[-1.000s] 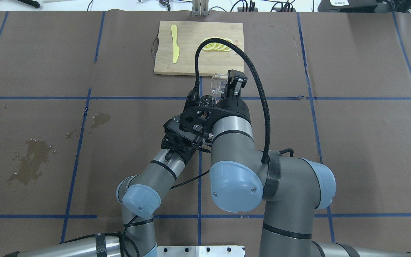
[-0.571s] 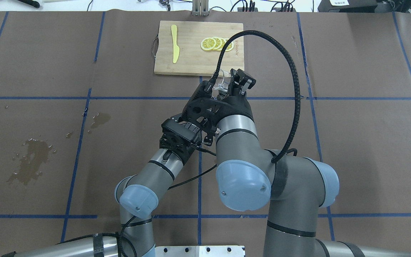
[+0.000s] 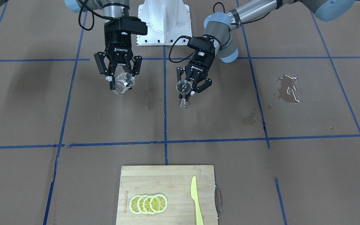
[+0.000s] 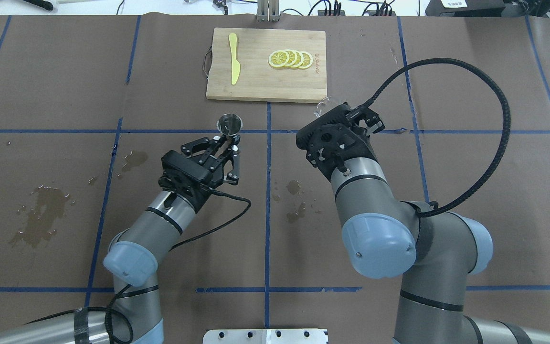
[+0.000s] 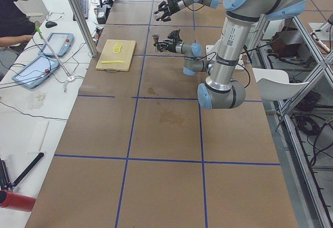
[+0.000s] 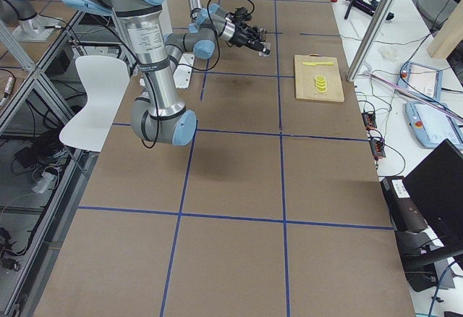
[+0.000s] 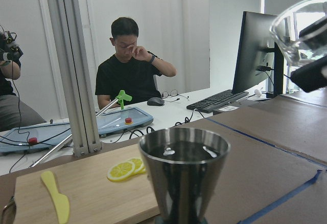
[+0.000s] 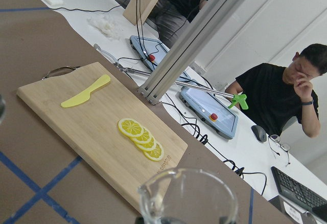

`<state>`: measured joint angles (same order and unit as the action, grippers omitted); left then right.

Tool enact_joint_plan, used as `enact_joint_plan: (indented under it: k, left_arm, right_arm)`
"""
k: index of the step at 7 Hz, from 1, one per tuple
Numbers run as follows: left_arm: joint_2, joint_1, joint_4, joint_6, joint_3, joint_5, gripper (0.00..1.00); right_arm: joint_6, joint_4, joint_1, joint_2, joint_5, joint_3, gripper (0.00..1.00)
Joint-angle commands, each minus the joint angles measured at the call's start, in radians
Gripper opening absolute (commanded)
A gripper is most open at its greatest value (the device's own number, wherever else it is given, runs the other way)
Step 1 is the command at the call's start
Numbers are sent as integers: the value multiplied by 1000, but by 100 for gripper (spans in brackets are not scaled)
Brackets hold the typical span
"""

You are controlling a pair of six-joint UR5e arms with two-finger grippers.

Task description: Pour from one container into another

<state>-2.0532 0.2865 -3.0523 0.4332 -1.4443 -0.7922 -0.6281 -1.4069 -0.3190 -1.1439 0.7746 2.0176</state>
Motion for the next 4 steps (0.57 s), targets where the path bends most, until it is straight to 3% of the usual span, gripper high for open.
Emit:
enact_joint_plan:
  k: [1, 3, 4]
  left_arm:
    - [176, 37, -200, -1, -19, -7, 0]
    - [247, 48, -263, 2, -15, 19, 0]
    - [340, 56, -269, 9, -19, 34, 0]
  right_arm:
    - [-56, 9, -29, -72, 47, 32, 0]
    - [-56, 9, -48, -77, 74, 38, 0]
    - [-56, 9, -51, -80, 83, 42, 0]
